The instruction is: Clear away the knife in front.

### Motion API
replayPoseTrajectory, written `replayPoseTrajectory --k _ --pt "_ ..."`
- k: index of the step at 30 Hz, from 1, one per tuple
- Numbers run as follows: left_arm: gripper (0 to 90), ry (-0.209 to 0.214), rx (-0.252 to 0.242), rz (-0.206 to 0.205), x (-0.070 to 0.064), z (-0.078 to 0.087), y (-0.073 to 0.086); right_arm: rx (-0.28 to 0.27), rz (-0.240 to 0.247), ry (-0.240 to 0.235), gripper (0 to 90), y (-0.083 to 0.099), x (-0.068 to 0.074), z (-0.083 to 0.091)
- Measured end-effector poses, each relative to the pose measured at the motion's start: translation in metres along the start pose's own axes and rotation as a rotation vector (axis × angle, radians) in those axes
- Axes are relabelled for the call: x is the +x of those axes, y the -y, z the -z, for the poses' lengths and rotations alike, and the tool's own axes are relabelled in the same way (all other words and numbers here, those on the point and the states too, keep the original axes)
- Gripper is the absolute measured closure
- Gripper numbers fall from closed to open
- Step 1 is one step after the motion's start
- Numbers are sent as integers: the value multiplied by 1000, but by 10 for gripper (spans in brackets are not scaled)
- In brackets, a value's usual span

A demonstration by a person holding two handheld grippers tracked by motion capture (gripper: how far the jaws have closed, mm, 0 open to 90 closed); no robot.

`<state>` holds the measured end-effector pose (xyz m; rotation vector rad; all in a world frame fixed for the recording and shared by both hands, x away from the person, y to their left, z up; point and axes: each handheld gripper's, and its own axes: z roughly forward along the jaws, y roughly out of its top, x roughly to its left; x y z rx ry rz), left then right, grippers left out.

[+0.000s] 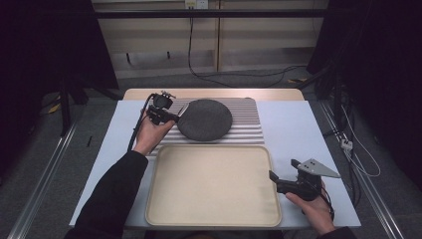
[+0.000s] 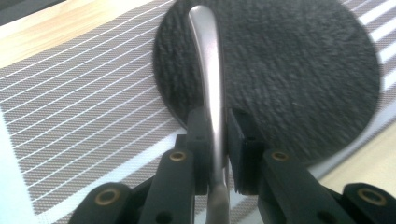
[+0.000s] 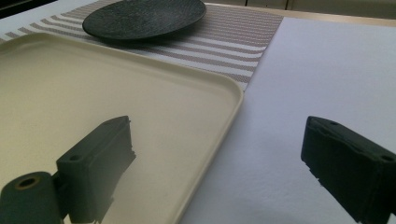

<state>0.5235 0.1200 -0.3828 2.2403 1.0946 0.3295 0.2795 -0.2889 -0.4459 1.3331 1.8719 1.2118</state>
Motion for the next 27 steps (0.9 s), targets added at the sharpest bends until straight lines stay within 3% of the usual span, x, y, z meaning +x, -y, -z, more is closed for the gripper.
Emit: replayPoseTrajectory --k 4,8,11,14,16,22,23,27 --pt "798 37 -33 18 -4 9 3 0 0 0 88 0 0 0" --pt "798 51 -35 -6 -9 19 5 1 -1 0 88 0 0 0" --pt "798 53 -32 -28 -14 25 8 1 0 0 88 0 0 0" --pt "798 43 -41 -12 -21 28 12 1 2 0 87 0 0 0" --pt "798 61 -25 -26 -21 31 16 1 0 1 87 0 0 0" --pt "798 54 -3 -37 -31 32 28 1 5 -1 88 0 1 -1" --pt "798 57 -14 -23 -33 32 31 1 5 -1 88 0 1 -1" --pt "798 71 -2 -43 -46 40 40 2 5 -4 88 0 1 -1"
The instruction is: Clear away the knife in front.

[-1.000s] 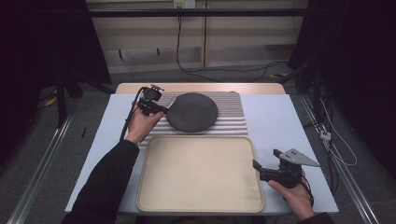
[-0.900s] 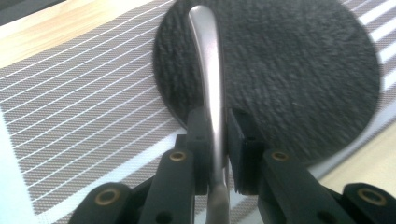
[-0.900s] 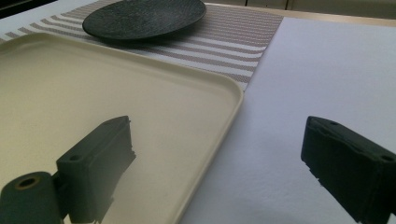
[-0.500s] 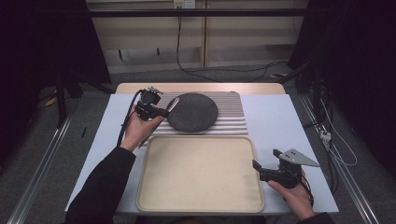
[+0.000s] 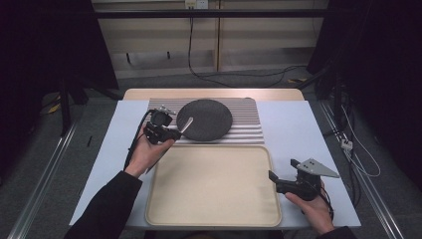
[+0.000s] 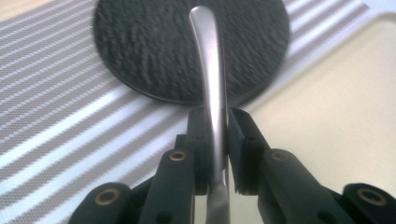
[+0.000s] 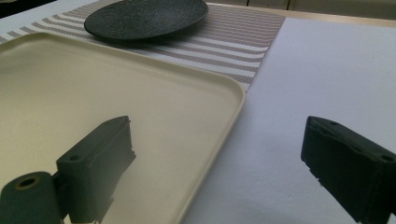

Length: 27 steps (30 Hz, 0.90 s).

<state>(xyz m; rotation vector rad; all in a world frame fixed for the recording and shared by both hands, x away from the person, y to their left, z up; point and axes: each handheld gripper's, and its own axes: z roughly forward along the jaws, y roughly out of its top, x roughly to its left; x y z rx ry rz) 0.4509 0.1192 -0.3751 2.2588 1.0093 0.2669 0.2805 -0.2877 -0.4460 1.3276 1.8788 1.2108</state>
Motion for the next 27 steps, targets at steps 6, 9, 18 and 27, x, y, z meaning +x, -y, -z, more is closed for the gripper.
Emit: replayPoseTrajectory --k 6,9,18,27 --pt "798 7 12 -23 -13 1 7 0 2 1 88 0 1 0" --pt "798 11 22 -30 -17 1 10 1 3 1 88 0 1 0" --pt "798 22 44 -46 -30 3 23 2 7 1 87 0 1 -1" --pt "798 45 81 -55 -45 -3 35 5 11 0 88 -1 2 -1"
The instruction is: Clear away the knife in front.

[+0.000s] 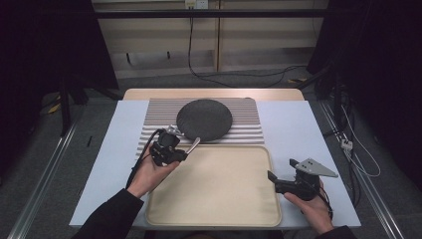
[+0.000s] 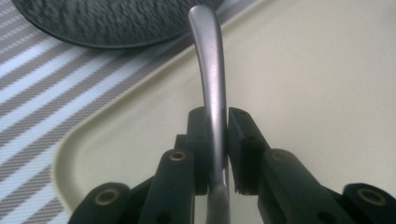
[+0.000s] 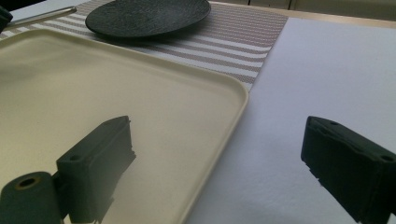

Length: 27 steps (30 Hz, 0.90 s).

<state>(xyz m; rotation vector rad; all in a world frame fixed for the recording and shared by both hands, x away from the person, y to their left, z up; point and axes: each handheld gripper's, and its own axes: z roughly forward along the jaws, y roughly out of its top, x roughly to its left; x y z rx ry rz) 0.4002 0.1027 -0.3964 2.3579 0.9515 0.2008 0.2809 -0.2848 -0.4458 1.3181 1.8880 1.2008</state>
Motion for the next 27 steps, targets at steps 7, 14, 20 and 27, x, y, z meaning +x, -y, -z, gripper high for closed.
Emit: replayPoseTrajectory --k 7,14,20,27 --pt "797 18 42 3 -10 -14 8 2 3 -2 87 0 0 0" --pt "798 25 78 15 -15 -23 18 3 -1 -2 87 0 0 0" --pt "797 26 95 30 -17 -28 24 4 -2 -4 88 0 -1 -1" --pt "795 27 80 47 -18 -28 27 4 -2 -5 88 1 -3 -1"
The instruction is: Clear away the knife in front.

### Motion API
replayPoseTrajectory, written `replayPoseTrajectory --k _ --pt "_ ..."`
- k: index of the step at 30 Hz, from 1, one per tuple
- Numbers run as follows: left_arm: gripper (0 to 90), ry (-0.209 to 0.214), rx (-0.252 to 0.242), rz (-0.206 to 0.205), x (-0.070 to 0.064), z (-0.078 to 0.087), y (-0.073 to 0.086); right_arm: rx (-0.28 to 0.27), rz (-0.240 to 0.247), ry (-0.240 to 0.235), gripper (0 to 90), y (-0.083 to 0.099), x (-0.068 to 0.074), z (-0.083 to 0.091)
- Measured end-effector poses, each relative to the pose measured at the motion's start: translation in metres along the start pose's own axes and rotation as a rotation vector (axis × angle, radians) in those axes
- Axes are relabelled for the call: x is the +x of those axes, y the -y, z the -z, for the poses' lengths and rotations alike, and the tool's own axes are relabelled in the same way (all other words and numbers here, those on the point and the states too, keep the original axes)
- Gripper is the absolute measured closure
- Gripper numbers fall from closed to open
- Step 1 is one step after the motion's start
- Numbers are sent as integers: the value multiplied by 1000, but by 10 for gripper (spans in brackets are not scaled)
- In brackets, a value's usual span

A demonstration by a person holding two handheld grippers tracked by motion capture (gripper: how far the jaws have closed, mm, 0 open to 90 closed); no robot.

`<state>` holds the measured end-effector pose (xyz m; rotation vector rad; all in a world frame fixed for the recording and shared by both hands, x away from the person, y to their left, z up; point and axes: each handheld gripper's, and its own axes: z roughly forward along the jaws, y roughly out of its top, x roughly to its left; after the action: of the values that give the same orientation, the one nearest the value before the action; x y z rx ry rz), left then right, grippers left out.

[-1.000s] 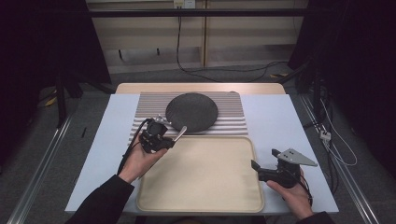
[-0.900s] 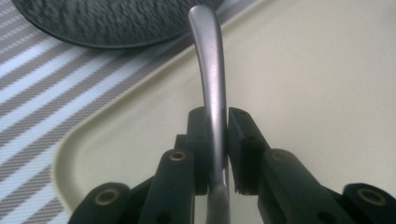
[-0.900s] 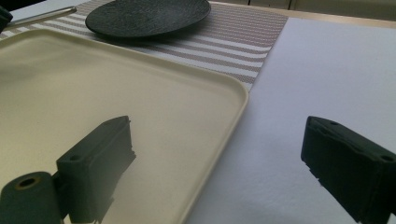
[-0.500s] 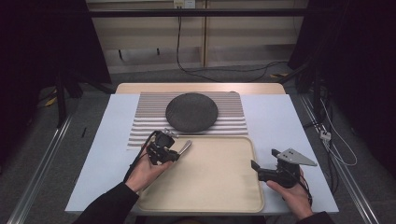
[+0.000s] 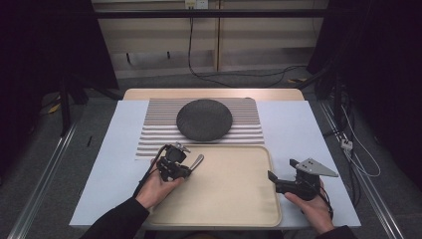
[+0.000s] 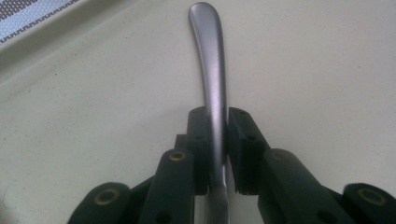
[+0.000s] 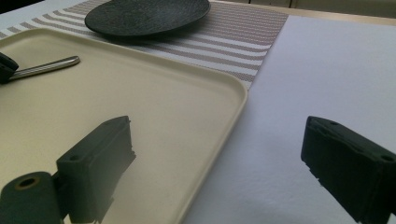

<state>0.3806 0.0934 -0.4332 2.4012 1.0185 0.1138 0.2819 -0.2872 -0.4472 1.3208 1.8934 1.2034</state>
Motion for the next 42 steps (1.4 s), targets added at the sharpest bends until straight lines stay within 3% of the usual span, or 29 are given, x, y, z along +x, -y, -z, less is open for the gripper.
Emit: replayPoseTrajectory --k 4,11,12,15,16,17,18,20,22,24,26,27,28,30,31,33,35,38,41,42 --pt "794 13 -15 28 2 0 2 1 1 -3 87 0 0 0" --pt "754 33 -23 17 1 -1 2 0 1 -5 88 0 0 0" --pt "675 31 -24 10 1 -1 2 1 0 -5 88 0 0 0" --pt "610 21 -42 3 4 0 1 0 1 -7 88 0 1 1" --pt "559 22 -55 6 6 1 1 1 2 -7 88 1 0 1" --pt "430 21 -71 9 8 2 0 -1 2 -5 88 1 0 1" --pt "430 11 -84 6 10 3 0 -1 2 -5 88 1 0 1" --pt "306 5 -108 7 11 4 -1 1 2 -4 88 1 0 1" --pt "265 5 -129 6 11 5 -1 0 2 -2 88 1 0 2" --pt "253 64 -161 10 11 7 -1 0 3 0 88 1 0 2" --pt "235 59 -181 -18 7 9 -1 -1 7 0 88 1 1 3" --pt "239 66 -189 -42 5 10 -1 0 13 -2 87 1 3 3" --pt "264 104 -215 -81 1 13 0 0 15 -2 87 0 3 3" --pt "372 118 -225 -104 -2 14 0 1 17 -2 87 0 3 3" --pt "372 124 -235 -126 -4 15 1 1 17 -2 87 0 3 3" --pt "448 135 -245 -139 -8 14 1 2 18 -2 87 0 4 3" --pt "596 134 -245 -161 -11 13 0 2 20 0 87 0 4 2" --pt "735 127 -224 -175 -14 8 -1 3 23 -2 87 0 5 3" --pt "863 113 -208 -187 -14 3 -2 1 24 0 88 0 5 4" --pt "863 103 -200 -185 -14 2 -2 1 24 0 88 0 5 4"
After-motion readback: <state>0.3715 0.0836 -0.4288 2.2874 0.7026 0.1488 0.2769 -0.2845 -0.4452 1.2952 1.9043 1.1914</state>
